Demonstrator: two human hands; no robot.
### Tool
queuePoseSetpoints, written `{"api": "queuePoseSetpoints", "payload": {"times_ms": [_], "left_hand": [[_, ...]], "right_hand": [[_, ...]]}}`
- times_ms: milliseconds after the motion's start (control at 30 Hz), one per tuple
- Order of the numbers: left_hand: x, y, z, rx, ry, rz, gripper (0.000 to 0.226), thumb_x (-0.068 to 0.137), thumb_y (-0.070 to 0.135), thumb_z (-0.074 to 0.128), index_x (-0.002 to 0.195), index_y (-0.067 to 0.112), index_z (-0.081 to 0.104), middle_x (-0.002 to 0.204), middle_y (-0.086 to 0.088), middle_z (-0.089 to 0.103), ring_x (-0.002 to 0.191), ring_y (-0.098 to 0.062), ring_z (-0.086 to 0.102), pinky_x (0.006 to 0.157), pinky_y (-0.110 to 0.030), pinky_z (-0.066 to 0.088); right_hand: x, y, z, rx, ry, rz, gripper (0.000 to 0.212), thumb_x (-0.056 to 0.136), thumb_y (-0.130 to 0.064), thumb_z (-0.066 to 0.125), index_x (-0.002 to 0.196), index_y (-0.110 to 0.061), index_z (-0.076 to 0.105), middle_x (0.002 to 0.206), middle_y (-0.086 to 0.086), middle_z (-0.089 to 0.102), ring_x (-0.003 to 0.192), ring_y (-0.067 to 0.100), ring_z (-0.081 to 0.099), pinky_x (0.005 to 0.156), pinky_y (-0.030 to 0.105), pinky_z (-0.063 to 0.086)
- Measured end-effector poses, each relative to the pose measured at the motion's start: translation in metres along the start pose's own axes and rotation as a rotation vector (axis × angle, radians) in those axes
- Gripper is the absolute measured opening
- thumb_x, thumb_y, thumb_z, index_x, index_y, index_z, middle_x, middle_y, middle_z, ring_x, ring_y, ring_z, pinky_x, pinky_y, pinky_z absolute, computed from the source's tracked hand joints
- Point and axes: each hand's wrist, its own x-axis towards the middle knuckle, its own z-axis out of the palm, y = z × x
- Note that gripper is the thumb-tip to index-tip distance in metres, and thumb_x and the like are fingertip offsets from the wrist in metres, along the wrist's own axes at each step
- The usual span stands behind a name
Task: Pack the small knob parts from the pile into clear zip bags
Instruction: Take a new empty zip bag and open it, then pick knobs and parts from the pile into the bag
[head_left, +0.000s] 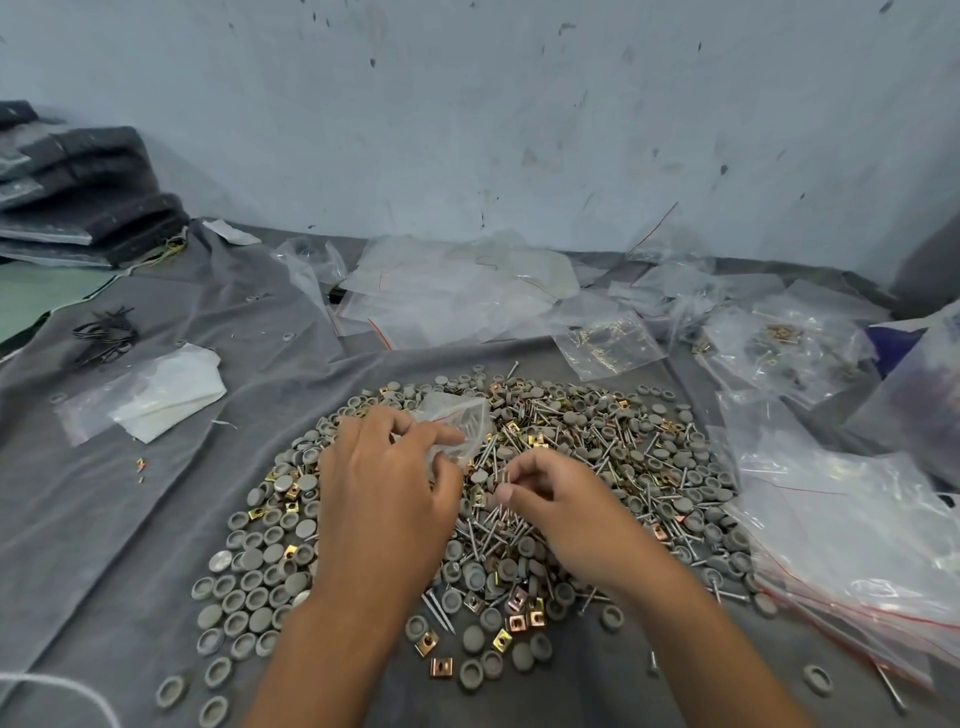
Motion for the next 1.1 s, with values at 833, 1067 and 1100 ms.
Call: {"api": "queuePoseSetpoints", "payload": {"times_ms": [833, 1067, 1100], "left_hand": [[0.001, 0.005, -0.004, -0.12, -0.034, 0.111, 0.041, 0.084, 0.022, 0.069, 0.125, 0.027, 0.066, 0.087, 0.018, 0.047, 0.089, -0.009, 0.049, 0.088, -0.032, 0.041], [0.002, 0.004, -0.005, -0.119, -0.035, 0.112, 0.044, 0.085, 0.023, 0.068, 0.129, 0.025, 0.065, 0.085, 0.019, 0.043, 0.086, -0.01, 0.048, 0.084, -0.032, 0.042], [0.002, 0.004, -0.005, -0.121, -0.034, 0.113, 0.045, 0.085, 0.023, 0.069, 0.129, 0.026, 0.065, 0.085, 0.019, 0.043, 0.086, -0.01, 0.048, 0.084, -0.033, 0.043]], "right_hand": [[-0.002, 0.003, -0.006, -0.403, 0.461, -0.407, 0.007, 0.092, -0.042, 0.064, 0.099, -0.042, 0.063, 0.099, -0.028, 0.06, 0.093, -0.008, 0.055, 0.084, 0.018, 0.051], [0.002, 0.018, 0.009, -0.789, 0.11, -0.248, 0.031, 0.099, -0.044, 0.058, 0.13, -0.044, 0.059, 0.125, -0.021, 0.054, 0.113, 0.006, 0.042, 0.103, 0.033, 0.039], [0.002, 0.018, 0.008, -0.823, 0.111, -0.274, 0.032, 0.102, -0.041, 0.052, 0.134, -0.043, 0.057, 0.126, -0.019, 0.053, 0.112, 0.008, 0.039, 0.101, 0.032, 0.038]]}}
